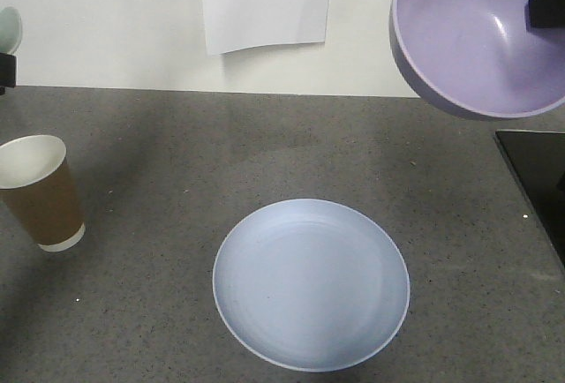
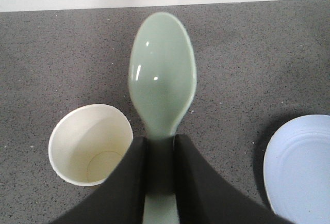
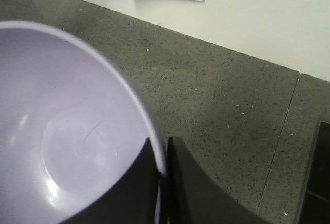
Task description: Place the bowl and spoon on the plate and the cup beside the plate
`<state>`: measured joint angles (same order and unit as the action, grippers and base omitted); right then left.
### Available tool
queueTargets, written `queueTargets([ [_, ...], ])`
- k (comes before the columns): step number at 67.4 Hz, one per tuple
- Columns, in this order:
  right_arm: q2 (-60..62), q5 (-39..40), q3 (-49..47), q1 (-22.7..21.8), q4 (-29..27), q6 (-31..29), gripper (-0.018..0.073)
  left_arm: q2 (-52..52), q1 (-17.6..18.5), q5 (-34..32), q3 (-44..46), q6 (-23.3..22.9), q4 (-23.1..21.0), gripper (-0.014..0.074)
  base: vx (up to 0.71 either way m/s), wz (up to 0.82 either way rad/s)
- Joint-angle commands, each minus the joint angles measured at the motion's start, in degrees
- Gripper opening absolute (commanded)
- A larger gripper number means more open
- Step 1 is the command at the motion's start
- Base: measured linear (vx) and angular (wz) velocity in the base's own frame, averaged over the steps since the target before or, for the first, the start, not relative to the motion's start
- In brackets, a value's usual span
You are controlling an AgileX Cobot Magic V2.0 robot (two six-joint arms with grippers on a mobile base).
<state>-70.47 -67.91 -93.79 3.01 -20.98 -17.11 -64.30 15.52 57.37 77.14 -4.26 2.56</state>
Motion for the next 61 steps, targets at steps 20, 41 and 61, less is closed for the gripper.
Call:
queueTargets([
  [20,1.17,3.72,-1.54,-0.27,-1.1,0.09,-0.0004,1.09,0.21,-3.2,1.53,-0.49,-0.21,-0.0006,0.0,0.0],
  [41,-0.27,2.22,-1.54,-0.27,-6.94,-2.78,-0.0004,1.09,0.21,-3.27,1.53,-0.49,-0.21,-0.0006,0.0,0.0],
  [61,-13.91,-5.91,-1.54,0.28,-21.52,-13.07,-0.0004,1.09,0.21,-3.27,1.53,-0.49,-0.21,-0.0006,0.0,0.0],
])
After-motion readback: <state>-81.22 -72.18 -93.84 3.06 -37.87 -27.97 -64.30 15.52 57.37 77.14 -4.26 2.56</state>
